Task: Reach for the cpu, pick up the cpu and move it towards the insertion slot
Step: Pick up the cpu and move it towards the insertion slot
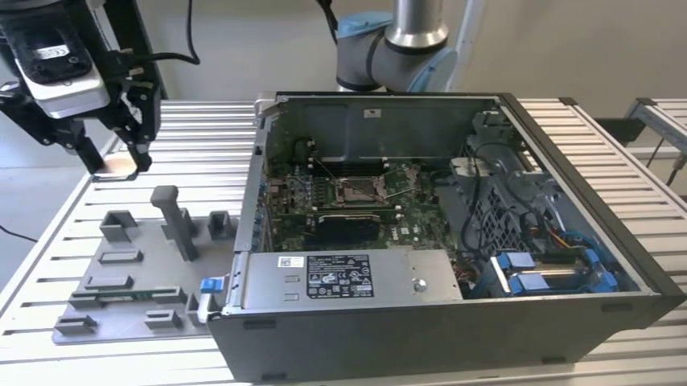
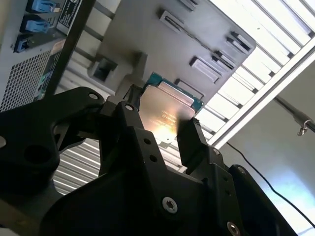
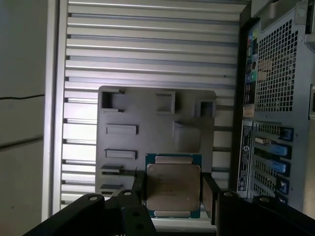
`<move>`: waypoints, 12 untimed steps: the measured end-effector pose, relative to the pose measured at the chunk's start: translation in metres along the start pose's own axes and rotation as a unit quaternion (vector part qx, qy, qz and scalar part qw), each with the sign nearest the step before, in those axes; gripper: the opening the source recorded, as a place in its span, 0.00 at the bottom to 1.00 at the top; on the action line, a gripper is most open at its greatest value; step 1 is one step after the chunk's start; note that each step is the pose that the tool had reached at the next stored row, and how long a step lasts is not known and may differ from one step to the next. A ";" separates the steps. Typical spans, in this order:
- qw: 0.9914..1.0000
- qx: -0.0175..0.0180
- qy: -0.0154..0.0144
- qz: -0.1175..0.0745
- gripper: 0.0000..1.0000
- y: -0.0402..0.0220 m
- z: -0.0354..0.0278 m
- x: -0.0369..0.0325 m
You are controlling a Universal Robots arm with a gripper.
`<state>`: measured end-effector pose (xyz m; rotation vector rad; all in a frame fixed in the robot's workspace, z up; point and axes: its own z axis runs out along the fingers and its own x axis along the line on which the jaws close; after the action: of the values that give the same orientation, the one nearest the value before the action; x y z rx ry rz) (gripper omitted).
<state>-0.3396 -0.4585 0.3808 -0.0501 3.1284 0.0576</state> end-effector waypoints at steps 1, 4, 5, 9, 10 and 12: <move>1.000 0.000 0.000 0.000 0.00 -0.0001 0.0000 -0.0032; 1.000 0.000 0.000 0.000 0.00 -0.0004 0.0002 -0.0135; 1.000 0.000 0.000 0.000 0.00 -0.0005 0.0002 -0.0172; 1.000 0.000 0.000 0.000 0.00 -0.0011 0.0004 -0.0327; 1.000 0.000 0.000 0.000 0.00 -0.0012 0.0005 -0.0364; 1.000 0.000 0.000 0.000 0.00 -0.0014 0.0005 -0.0441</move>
<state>-0.2955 -0.4585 0.3808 -0.0501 3.1284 0.0576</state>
